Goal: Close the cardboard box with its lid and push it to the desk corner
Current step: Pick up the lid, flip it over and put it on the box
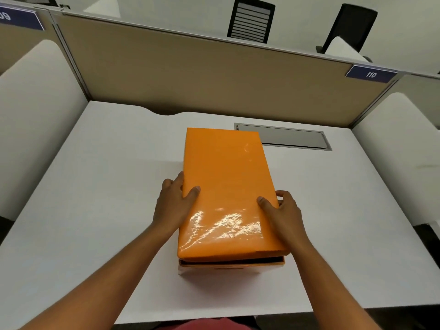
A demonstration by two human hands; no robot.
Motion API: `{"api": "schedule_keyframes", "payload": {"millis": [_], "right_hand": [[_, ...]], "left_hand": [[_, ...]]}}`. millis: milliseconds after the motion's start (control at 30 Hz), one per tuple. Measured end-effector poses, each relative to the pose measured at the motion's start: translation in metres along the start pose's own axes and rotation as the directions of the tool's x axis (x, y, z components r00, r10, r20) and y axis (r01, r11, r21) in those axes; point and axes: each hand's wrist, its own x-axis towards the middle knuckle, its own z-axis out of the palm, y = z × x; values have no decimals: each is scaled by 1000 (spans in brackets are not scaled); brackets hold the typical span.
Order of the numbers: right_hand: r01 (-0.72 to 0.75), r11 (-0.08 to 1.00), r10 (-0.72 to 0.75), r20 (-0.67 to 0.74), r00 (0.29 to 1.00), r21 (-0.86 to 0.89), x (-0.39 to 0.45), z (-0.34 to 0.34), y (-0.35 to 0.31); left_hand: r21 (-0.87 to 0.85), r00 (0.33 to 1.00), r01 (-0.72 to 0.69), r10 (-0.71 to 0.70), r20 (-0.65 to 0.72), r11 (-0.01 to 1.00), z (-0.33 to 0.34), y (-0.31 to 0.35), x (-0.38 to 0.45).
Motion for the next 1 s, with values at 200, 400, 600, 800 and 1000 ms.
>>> {"api": "schedule_keyframes", "payload": {"millis": [200, 400, 600, 800, 1000], "right_hand": [[-15, 1000, 15, -35, 999, -3, -1, -1, 2], [-3, 999, 0, -62, 998, -46, 1, -1, 3], [-16, 993, 10, -51, 999, -114, -3, 2, 10], [-23, 992, 21, -17, 1000, -124, -6, -8, 17], [-49, 995, 52, 26, 998, -88, -12, -16, 20]], "left_hand": [[45, 999, -33, 32, 35, 998, -1, 6, 7], [66, 998, -37, 33, 58, 997, 1, 6, 9], [62, 993, -14, 6, 121, 998, 7, 1, 4], [-4, 982, 24, -23, 187, 1000, 2, -3, -11], [-142, 964, 98, -58, 260, 985, -23, -20, -19]]}}
